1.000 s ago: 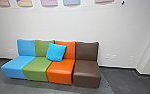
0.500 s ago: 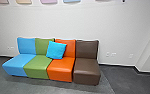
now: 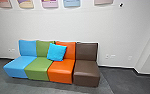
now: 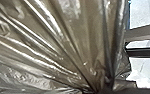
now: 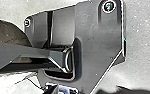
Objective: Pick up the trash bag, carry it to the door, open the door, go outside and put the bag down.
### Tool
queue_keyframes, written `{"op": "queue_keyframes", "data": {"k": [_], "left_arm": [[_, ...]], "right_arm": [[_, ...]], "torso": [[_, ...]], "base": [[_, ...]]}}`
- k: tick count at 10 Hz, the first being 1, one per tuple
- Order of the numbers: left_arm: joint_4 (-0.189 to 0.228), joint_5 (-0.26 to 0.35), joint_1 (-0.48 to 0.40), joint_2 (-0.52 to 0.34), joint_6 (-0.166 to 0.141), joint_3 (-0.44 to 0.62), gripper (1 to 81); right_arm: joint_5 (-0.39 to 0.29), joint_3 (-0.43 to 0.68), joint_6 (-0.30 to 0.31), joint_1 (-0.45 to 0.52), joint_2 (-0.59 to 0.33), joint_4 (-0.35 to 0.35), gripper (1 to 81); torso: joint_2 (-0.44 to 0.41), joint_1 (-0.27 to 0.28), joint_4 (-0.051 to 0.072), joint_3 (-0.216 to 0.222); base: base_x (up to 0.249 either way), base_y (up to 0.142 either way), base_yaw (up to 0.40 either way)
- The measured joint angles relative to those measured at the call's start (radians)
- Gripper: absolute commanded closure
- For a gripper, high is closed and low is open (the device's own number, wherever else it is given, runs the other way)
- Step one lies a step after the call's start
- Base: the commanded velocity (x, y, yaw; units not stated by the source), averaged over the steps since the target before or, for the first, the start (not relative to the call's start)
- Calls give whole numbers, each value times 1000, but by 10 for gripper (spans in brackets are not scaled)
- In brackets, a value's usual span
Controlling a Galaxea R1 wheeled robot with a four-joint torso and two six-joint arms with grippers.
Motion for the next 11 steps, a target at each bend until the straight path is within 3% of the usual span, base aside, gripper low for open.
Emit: {"op": "queue_keyframes", "data": {"k": [3,5,10,11], "left_arm": [[0,-4,-3,17,3,-14,811],[0,-4,-2,42,3,-24,811],[0,-1,12,56,8,-32,811],[0,-2,12,56,8,-32,811]], "right_arm": [[6,-40,-1,-16,41,-9,10],[8,-65,-1,-16,74,-14,10],[7,-123,-6,-32,111,-17,10],[8,-129,-6,-32,110,-18,10]], "torso": [[108,-71,0,0],[164,-104,0,24],[329,-213,0,191],[355,-229,0,202]], "base": [[0,0,0],[0,0,0],[0,0,0],[0,0,0]]}}
